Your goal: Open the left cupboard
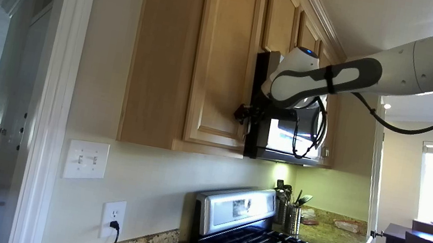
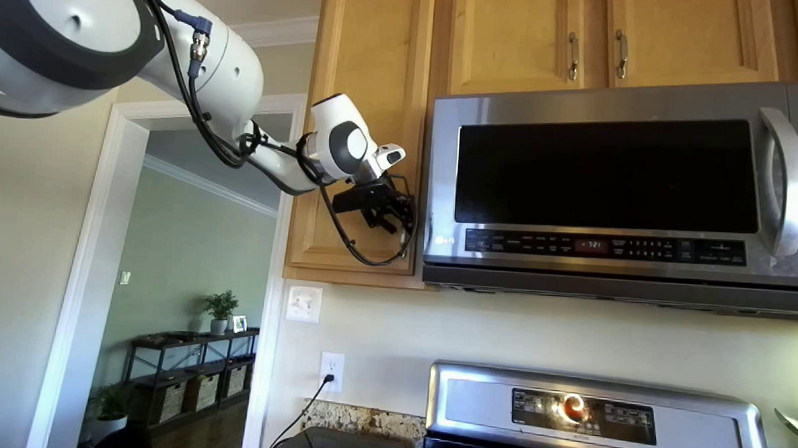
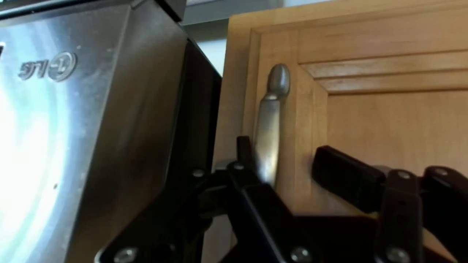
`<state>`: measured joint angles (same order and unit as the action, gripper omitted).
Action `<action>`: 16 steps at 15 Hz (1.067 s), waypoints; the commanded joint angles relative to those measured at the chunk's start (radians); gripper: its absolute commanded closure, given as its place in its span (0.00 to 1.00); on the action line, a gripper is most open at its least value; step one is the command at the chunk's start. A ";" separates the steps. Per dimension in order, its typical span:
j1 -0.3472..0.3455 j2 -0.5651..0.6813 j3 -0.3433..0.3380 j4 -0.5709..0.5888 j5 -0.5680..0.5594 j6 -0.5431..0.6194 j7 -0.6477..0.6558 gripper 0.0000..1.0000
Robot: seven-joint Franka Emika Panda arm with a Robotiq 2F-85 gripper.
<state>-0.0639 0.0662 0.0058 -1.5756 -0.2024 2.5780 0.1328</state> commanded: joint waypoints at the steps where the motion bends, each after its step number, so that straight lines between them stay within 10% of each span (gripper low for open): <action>1: 0.014 0.023 -0.024 0.037 -0.012 -0.021 -0.004 0.81; 5: 0.018 -0.019 -0.032 -0.012 -0.043 -0.011 0.008 0.95; 16: 0.041 -0.253 0.002 -0.355 0.044 0.103 -0.067 0.91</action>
<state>-0.0669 -0.0498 -0.0144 -1.7368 -0.2117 2.6615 0.1426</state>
